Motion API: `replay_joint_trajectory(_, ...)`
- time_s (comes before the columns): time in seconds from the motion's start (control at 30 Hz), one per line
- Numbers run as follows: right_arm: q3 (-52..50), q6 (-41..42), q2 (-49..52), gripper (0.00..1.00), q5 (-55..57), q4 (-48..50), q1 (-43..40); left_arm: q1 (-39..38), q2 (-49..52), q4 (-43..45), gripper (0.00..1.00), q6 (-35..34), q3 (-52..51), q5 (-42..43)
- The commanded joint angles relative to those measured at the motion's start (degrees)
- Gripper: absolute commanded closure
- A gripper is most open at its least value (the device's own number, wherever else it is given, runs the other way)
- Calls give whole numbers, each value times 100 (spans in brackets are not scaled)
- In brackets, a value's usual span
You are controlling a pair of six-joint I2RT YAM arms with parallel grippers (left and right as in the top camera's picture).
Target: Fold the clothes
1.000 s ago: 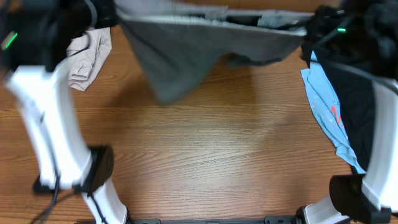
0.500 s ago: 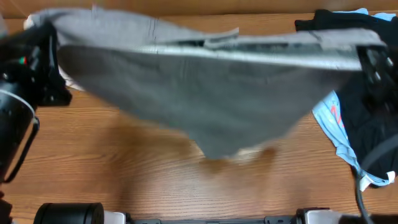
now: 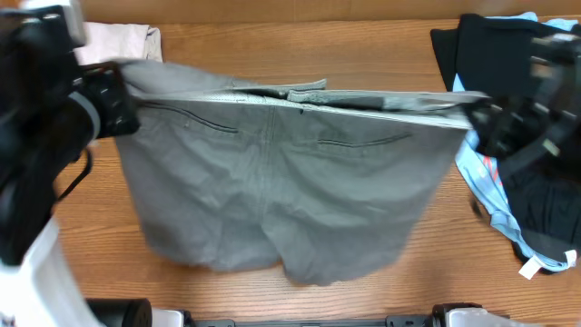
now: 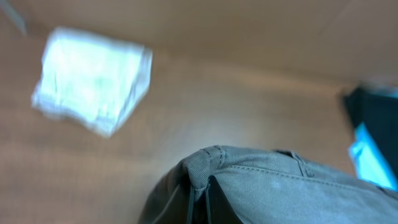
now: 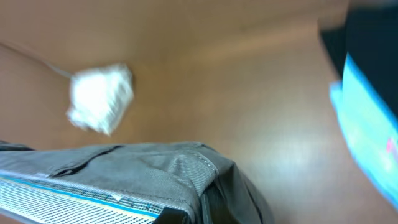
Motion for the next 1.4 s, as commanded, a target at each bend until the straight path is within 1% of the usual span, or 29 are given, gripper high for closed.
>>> replay_joint_trajectory(0.0,-841,-46,302,96,796,122,-149,181,170,46,96,-297,-973,-1539)
replay_joint_trajectory(0.13,-1547,-133,833,96,761,691,-61,181,503,411,96,-317,-1969,-1537)
replay_joint_trajectory(0.27,-1794,-151,1528,96,767,1368,-39,181,1029,1239,96,-317,-2651,-1526)
replay_joint_trajectory(0.37,-1794,-151,2074,96,763,1958,-39,181,1558,2022,96,-317,-2872,-1333)
replay_joint_trajectory(0.5,-1794,-149,2741,96,737,2809,-33,179,2345,3075,95,-317,-2876,-992)
replay_joint_trajectory(0.53,-1794,-149,2887,93,699,3038,-33,179,2540,3364,93,-317,-2876,-887)
replay_joint_trajectory(0.57,-1794,-149,3025,89,627,3287,-33,179,2719,3652,90,-317,-2874,-765)
replay_joint_trajectory(0.6,-1794,-151,3167,82,573,3567,-24,179,2894,3956,83,-317,-2874,-636)
replay_joint_trajectory(0.63,-1794,-149,3276,68,573,3827,-11,179,3062,4293,68,-317,-2874,-501)
replay_joint_trajectory(0.67,-1794,-149,3416,46,570,4245,2,177,3222,4653,49,-317,-2874,-348)
replay_joint_trajectory(0.7,-1794,-149,3523,31,566,4621,22,177,3359,5016,34,-315,-2874,-188)
replay_joint_trajectory(0.73,-1794,-149,3606,18,555,4972,39,177,3473,5370,18,-317,-2874,-28)
replay_joint_trajectory(0.77,-1794,-149,3661,5,533,5289,61,175,3547,5674,4,-317,-2874,125)
replay_joint_trajectory(0.8,-1794,-149,3692,0,529,5552,83,175,3585,5936,0,-323,-2874,286)
replay_joint_trajectory(0.87,-1784,-146,3687,0,529,5882,122,175,3552,6258,0,-367,-2855,557)
replay_joint_trajectory(0.93,-1694,-149,3626,0,527,5904,155,175,3453,6223,0,-380,-2710,678)
replay_joint_trajectory(1.03,-1558,-146,3462,0,496,5401,175,177,3259,5571,0,-258,-2339,673)
replay_joint_trajectory(1.2,-1537,-146,3167,0,142,3821,186,173,2887,4063,0,616,-1858,671)
replay_joint_trajectory(1.3,-1539,-96,3150,0,83,2677,186,144,2769,3486,0,1008,-1838,651)
replay_joint_trajectory(1.37,-1620,136,3150,0,81,2205,203,127,2769,3180,0,1152,-1840,651)
